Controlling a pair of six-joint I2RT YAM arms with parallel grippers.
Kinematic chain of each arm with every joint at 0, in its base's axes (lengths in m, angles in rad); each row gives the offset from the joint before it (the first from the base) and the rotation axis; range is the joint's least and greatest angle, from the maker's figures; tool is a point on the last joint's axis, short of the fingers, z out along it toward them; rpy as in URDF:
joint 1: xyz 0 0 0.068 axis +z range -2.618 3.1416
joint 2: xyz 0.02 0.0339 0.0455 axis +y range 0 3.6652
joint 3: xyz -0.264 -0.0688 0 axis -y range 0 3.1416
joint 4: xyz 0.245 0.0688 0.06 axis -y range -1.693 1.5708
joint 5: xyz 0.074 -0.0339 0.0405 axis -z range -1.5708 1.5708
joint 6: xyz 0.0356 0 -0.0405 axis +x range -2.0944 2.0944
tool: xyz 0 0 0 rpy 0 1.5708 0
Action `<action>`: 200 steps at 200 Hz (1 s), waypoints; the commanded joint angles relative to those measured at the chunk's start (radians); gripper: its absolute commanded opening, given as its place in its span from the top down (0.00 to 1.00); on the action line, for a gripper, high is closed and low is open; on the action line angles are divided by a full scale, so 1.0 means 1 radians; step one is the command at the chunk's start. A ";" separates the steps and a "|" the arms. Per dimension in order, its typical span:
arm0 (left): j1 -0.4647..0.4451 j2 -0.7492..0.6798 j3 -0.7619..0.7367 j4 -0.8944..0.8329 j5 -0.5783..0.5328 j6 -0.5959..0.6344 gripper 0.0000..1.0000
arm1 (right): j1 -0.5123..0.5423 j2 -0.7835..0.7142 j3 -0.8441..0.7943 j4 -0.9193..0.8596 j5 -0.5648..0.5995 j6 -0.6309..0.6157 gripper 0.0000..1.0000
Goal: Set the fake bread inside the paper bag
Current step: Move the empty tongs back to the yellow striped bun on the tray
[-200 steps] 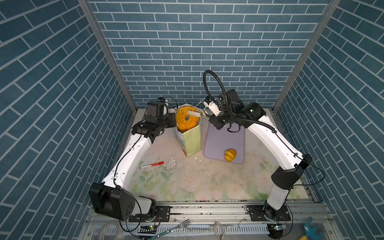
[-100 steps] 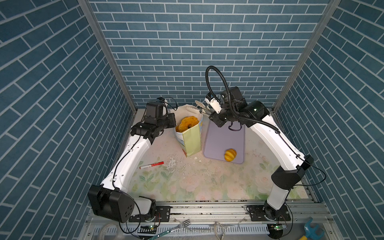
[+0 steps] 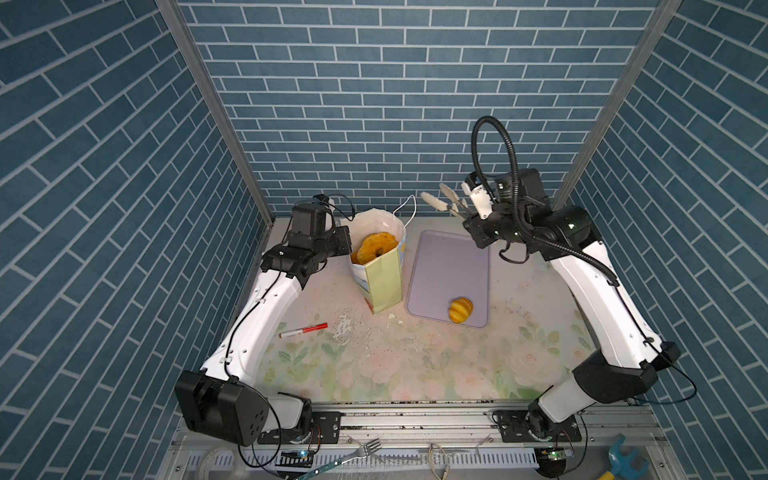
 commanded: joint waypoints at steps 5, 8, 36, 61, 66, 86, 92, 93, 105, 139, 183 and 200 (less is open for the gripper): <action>-0.001 0.000 0.003 -0.009 0.000 0.016 1.00 | -0.092 -0.078 -0.153 -0.012 0.015 0.091 0.63; -0.001 0.003 0.004 -0.009 0.001 0.015 1.00 | -0.100 -0.085 -0.169 -0.013 0.014 0.097 0.63; 0.000 0.011 0.016 -0.015 0.005 0.017 1.00 | -0.171 -0.114 -0.302 -0.032 -0.034 0.144 0.63; -0.001 0.012 0.020 -0.022 0.004 0.021 1.00 | -0.183 -0.117 -0.372 -0.079 -0.043 0.169 0.63; -0.001 0.011 0.020 -0.022 0.005 0.021 1.00 | -0.183 -0.117 -0.381 -0.091 -0.047 0.172 0.63; -0.001 0.014 0.021 -0.025 0.004 0.025 1.00 | -0.184 -0.114 -0.413 -0.136 -0.075 0.183 0.63; -0.001 0.016 0.023 -0.025 0.003 0.025 1.00 | -0.182 -0.114 -0.424 -0.148 -0.085 0.187 0.63; -0.001 0.015 0.023 -0.024 0.003 0.025 1.00 | -0.183 -0.113 -0.426 -0.149 -0.087 0.188 0.63; -0.001 0.017 0.021 -0.023 0.003 0.027 1.00 | -0.182 -0.112 -0.441 -0.170 -0.109 0.194 0.63; -0.001 0.023 0.020 -0.020 0.003 0.026 1.00 | -0.181 -0.104 -0.469 -0.234 -0.164 0.204 0.62; -0.001 0.018 0.007 -0.012 0.004 0.019 1.00 | -0.145 -0.085 -0.518 -0.270 -0.215 0.208 0.62; 0.000 0.017 0.005 -0.012 0.002 0.018 1.00 | -0.122 -0.075 -0.530 -0.282 -0.215 0.217 0.62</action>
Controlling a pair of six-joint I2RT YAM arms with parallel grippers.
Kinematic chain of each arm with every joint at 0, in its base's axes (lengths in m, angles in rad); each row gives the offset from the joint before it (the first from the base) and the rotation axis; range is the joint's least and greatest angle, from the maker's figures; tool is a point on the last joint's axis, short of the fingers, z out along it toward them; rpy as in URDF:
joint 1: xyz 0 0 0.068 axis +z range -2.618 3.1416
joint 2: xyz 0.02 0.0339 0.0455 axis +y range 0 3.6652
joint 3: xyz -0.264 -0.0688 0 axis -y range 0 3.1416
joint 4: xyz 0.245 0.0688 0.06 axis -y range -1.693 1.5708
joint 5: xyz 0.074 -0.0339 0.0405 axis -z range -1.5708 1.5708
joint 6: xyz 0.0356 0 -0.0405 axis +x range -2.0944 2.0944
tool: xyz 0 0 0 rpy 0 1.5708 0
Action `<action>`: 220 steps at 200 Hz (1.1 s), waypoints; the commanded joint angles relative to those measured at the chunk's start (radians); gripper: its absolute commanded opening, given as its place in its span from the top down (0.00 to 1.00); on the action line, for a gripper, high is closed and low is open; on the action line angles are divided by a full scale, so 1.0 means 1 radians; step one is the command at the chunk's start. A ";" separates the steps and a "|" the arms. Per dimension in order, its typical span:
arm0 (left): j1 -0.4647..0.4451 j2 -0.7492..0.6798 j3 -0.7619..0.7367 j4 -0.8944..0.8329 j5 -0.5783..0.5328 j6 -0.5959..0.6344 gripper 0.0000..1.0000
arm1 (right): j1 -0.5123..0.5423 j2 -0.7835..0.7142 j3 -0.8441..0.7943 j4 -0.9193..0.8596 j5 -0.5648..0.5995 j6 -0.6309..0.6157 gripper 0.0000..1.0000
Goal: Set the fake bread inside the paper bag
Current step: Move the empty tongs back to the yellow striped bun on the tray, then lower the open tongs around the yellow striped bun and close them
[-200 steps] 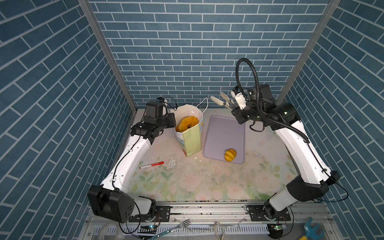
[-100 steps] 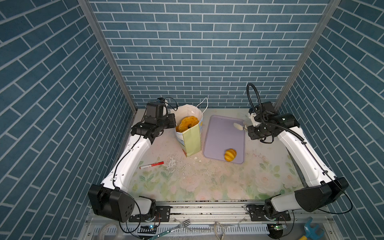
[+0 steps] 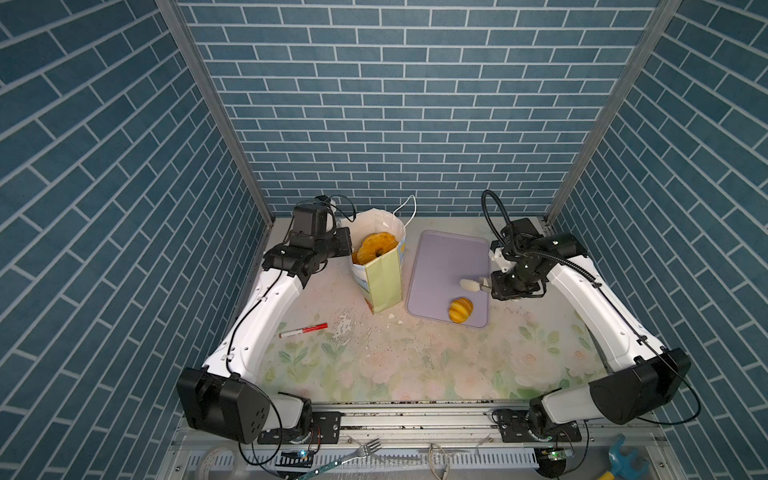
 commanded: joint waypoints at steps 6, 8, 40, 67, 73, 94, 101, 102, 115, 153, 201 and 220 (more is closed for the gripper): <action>-0.001 0.006 0.006 -0.002 0.001 0.005 1.00 | 0.037 0.017 -0.018 -0.053 -0.033 0.042 0.62; -0.001 0.006 0.007 -0.002 0.001 0.005 1.00 | 0.039 0.017 -0.020 -0.056 -0.033 0.044 0.62; -0.001 0.007 0.004 -0.001 0.002 0.004 1.00 | 0.061 0.014 -0.054 -0.062 -0.033 0.066 0.61; -0.001 0.004 -0.001 0.002 0.003 0.003 1.00 | 0.071 0.032 -0.087 -0.044 -0.033 0.071 0.60; -0.001 0.003 -0.002 0.000 0.002 0.003 1.00 | 0.073 0.039 -0.092 -0.041 -0.033 0.072 0.59; -0.001 -0.003 -0.003 -0.003 0.003 0.003 1.00 | 0.083 0.070 -0.094 -0.021 -0.029 0.074 0.59; -0.001 -0.008 -0.005 -0.003 0.002 0.004 1.00 | 0.086 0.080 -0.096 -0.007 -0.032 0.074 0.59; -0.001 -0.008 -0.005 -0.003 0.002 0.004 1.00 | 0.087 0.081 -0.096 -0.004 -0.032 0.073 0.59; -0.001 -0.017 -0.010 -0.004 -0.006 0.007 1.00 | 0.091 0.100 -0.100 0.026 -0.033 0.070 0.59; 0.000 -0.028 -0.019 -0.011 -0.016 0.010 1.00 | 0.096 0.134 -0.087 0.122 -0.069 0.035 0.61; -0.001 -0.025 -0.017 -0.016 -0.021 0.011 1.00 | 0.113 0.204 -0.008 0.120 -0.020 0.000 0.60; -0.001 -0.022 -0.015 -0.015 -0.026 0.011 1.00 | 0.116 0.196 0.001 0.103 0.020 0.008 0.58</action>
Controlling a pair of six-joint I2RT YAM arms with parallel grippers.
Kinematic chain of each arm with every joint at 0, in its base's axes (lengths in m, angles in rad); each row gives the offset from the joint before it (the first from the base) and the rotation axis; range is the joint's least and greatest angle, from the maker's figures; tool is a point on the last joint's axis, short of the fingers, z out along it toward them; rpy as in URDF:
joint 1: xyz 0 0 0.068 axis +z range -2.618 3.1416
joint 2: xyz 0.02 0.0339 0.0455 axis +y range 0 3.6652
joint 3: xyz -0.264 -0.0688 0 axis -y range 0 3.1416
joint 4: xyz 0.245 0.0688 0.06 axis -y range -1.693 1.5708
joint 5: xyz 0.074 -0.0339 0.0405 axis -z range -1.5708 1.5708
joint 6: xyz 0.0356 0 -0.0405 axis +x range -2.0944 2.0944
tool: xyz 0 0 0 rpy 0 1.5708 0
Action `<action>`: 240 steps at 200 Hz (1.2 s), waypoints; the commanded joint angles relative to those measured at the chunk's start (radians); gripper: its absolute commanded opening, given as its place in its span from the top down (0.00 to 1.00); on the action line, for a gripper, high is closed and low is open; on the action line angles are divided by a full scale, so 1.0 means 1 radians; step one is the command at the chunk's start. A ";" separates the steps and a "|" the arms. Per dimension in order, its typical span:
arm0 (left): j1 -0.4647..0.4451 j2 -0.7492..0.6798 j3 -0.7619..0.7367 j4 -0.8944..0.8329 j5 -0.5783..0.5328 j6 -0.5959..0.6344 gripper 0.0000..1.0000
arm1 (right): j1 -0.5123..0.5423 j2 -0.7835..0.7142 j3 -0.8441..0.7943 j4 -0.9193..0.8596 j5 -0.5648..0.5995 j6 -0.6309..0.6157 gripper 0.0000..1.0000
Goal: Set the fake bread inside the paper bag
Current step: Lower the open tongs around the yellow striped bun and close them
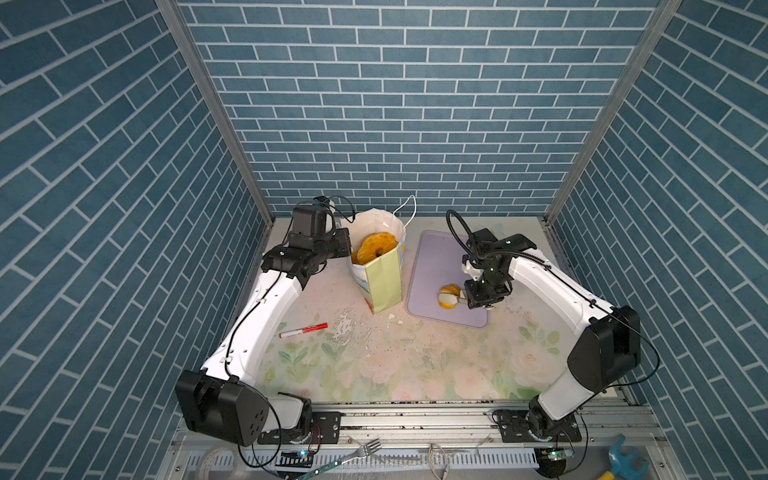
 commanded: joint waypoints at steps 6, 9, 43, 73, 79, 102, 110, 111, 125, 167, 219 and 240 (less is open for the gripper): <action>-0.001 -0.010 -0.007 -0.012 -0.013 0.011 1.00 | 0.010 -0.010 0.036 -0.014 0.056 -0.015 0.58; -0.001 -0.010 -0.006 -0.012 -0.013 0.011 1.00 | 0.011 -0.011 0.036 -0.018 0.064 -0.014 0.58; -0.001 -0.006 -0.004 -0.005 -0.013 0.010 1.00 | 0.013 -0.028 0.009 -0.042 0.103 0.015 0.56; -0.001 0.005 0.003 -0.007 -0.002 0.008 1.00 | 0.016 -0.008 0.010 0.012 0.086 0.023 0.56; -0.001 0.005 0.005 -0.009 0.000 0.008 1.00 | 0.018 -0.002 0.015 0.025 0.078 0.023 0.55; -0.001 -0.003 0.006 -0.015 -0.007 0.009 1.00 | 0.031 0.024 0.034 0.053 0.047 0.020 0.55; -0.001 -0.008 0.001 -0.017 -0.012 0.009 1.00 | 0.032 0.030 0.037 0.063 0.039 0.018 0.55; -0.001 -0.009 0.001 -0.018 -0.013 0.011 1.00 | 0.032 0.031 0.037 0.064 0.037 0.017 0.55; -0.001 -0.012 0.000 -0.018 -0.016 0.014 1.00 | 0.034 0.045 0.043 0.076 0.028 0.015 0.55; -0.001 -0.008 0.001 -0.018 -0.012 0.011 1.00 | 0.035 0.075 0.048 0.090 0.035 0.008 0.55; -0.001 0.005 0.005 -0.013 -0.004 0.011 1.00 | 0.037 0.078 0.041 0.110 0.089 0.003 0.59; -0.001 0.004 0.005 -0.013 -0.004 0.015 1.00 | 0.040 0.059 0.039 0.111 0.116 -0.006 0.64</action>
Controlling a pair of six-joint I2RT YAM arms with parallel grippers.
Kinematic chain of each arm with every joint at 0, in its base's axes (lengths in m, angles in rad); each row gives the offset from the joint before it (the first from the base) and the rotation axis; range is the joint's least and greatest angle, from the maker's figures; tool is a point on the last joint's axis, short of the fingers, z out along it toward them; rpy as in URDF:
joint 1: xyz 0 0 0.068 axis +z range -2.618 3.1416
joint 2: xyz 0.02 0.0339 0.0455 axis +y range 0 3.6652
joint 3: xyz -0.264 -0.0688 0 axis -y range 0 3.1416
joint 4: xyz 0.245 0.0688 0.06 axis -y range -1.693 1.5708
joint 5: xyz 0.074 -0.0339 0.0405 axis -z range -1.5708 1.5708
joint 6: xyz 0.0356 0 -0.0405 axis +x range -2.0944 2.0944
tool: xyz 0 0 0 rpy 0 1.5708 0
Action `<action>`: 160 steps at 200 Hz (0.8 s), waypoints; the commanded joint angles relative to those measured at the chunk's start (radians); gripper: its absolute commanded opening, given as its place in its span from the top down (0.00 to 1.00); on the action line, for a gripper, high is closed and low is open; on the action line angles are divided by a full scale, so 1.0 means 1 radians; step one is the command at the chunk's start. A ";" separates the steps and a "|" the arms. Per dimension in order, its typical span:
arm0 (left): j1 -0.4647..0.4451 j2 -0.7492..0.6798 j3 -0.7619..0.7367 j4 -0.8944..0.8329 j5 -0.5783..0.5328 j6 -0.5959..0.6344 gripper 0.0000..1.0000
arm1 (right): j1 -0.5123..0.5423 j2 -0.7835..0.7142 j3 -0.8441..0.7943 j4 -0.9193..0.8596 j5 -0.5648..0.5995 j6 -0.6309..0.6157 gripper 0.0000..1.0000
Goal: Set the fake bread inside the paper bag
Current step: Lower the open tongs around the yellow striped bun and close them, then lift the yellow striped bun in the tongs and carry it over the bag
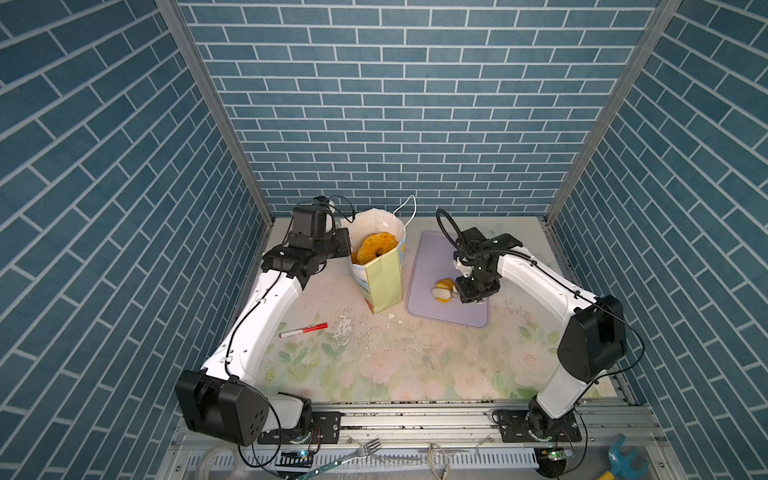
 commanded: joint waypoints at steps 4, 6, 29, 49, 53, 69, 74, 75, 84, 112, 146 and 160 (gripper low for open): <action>-0.001 0.003 0.005 -0.014 0.000 0.015 1.00 | 0.010 -0.020 0.019 0.020 0.052 -0.008 0.65; -0.001 0.002 0.005 -0.014 0.000 0.015 1.00 | 0.009 -0.023 0.019 0.021 0.054 -0.009 0.65; 0.001 -0.001 0.000 -0.015 -0.002 0.017 1.00 | 0.009 -0.057 0.016 0.013 0.078 -0.019 0.70; 0.001 -0.001 -0.004 -0.011 0.001 0.018 1.00 | 0.009 -0.091 0.014 -0.001 0.097 -0.023 0.73; 0.001 -0.002 -0.002 -0.012 0.002 0.017 1.00 | 0.009 -0.098 0.014 -0.003 0.100 -0.023 0.73; 0.002 -0.005 -0.008 -0.014 0.002 0.019 1.00 | 0.009 -0.136 0.014 -0.013 0.112 -0.025 0.74; 0.002 -0.007 -0.007 -0.014 0.002 0.019 1.00 | 0.009 -0.150 0.014 -0.014 0.115 -0.025 0.74; 0.002 -0.007 -0.009 -0.013 0.002 0.019 1.00 | 0.009 -0.152 0.014 -0.014 0.116 -0.025 0.74; 0.002 -0.009 -0.009 -0.014 0.002 0.020 1.00 | 0.009 -0.178 0.016 -0.017 0.122 -0.026 0.74; 0.005 -0.009 -0.008 -0.014 0.006 0.021 1.00 | 0.009 -0.253 0.045 -0.026 0.135 -0.039 0.75; 0.008 -0.008 -0.006 -0.011 0.012 0.024 1.00 | 0.009 -0.319 0.122 -0.023 0.158 -0.065 0.75; 0.010 -0.008 -0.005 -0.011 0.013 0.024 1.00 | 0.010 -0.331 0.162 -0.024 0.181 -0.075 0.75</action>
